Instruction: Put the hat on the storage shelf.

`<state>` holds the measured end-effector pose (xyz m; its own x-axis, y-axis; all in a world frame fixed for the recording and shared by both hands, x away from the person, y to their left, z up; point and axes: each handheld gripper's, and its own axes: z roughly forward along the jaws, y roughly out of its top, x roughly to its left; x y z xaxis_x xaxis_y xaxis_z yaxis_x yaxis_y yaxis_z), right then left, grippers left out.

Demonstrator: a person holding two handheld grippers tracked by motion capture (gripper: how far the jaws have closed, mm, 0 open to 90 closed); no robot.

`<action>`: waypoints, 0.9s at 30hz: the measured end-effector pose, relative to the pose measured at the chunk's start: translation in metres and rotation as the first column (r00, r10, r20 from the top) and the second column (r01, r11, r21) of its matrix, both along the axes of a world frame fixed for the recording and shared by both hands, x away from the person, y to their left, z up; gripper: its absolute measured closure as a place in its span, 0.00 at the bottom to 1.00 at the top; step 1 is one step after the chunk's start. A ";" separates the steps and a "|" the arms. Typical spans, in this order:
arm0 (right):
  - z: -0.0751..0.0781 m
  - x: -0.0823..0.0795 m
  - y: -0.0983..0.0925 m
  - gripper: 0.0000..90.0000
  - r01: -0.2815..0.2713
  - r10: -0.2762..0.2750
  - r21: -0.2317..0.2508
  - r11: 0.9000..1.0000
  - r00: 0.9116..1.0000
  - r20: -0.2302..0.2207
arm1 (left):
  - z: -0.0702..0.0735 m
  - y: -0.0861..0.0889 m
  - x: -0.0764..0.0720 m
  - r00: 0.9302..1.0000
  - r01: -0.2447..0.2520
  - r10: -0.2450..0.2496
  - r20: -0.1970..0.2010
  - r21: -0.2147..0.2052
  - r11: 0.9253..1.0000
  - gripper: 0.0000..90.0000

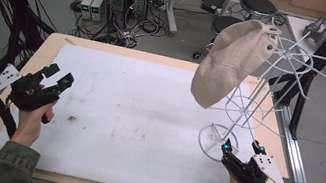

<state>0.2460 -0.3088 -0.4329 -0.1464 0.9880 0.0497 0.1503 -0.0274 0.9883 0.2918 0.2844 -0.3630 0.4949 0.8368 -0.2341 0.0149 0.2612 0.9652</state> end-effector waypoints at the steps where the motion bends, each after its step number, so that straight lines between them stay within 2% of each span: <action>1: 0.000 0.000 0.000 0.10 -0.001 0.001 0.000 1.000 1.000 0.000 | -0.003 0.002 -0.002 1.000 -0.010 0.010 -0.003 0.001 1.000 0.29; 5: 0.000 -0.001 0.000 0.10 0.000 0.000 0.007 1.000 1.000 -0.004 | -0.012 0.012 -0.010 0.998 -0.064 0.064 -0.009 -0.006 0.998 0.29; 7: 0.000 -0.001 0.000 0.10 0.002 -0.002 0.007 1.000 1.000 -0.003 | -0.015 0.013 -0.015 0.990 -0.139 0.139 0.014 0.017 0.990 0.29; 9: 0.000 -0.001 0.000 0.10 0.002 -0.002 0.005 1.000 1.000 -0.002 | -0.019 0.013 -0.022 0.977 -0.210 0.209 0.034 0.044 0.977 0.29; 14: 0.000 -0.002 -0.001 0.10 0.007 -0.007 0.006 1.000 1.000 -0.001 | -0.030 0.019 -0.030 0.956 -0.293 0.291 0.036 0.071 0.954 0.29; 16: 0.000 -0.002 -0.001 0.10 0.009 -0.009 0.007 1.000 1.000 -0.004 | -0.034 0.022 -0.031 0.946 -0.323 0.322 0.026 0.092 0.942 0.29; 20: 0.000 -0.002 -0.001 0.10 0.008 -0.008 0.007 1.000 1.000 -0.007 | -0.043 0.027 -0.035 0.933 -0.357 0.359 0.002 0.108 0.928 0.29; 24: -0.001 -0.002 -0.001 0.10 0.009 -0.009 0.008 1.000 1.000 -0.011 | -0.056 0.029 -0.042 0.914 -0.398 0.405 -0.037 0.123 0.909 0.29; 26: -0.001 -0.003 -0.001 0.10 0.009 -0.009 0.006 1.000 1.000 -0.012 | -0.064 0.031 -0.047 0.899 -0.429 0.436 -0.043 0.122 0.895 0.29; 27: -0.001 -0.003 -0.002 0.10 0.010 -0.010 0.007 1.000 1.000 -0.013 | -0.067 0.032 -0.047 0.894 -0.435 0.444 -0.054 0.127 0.891 0.29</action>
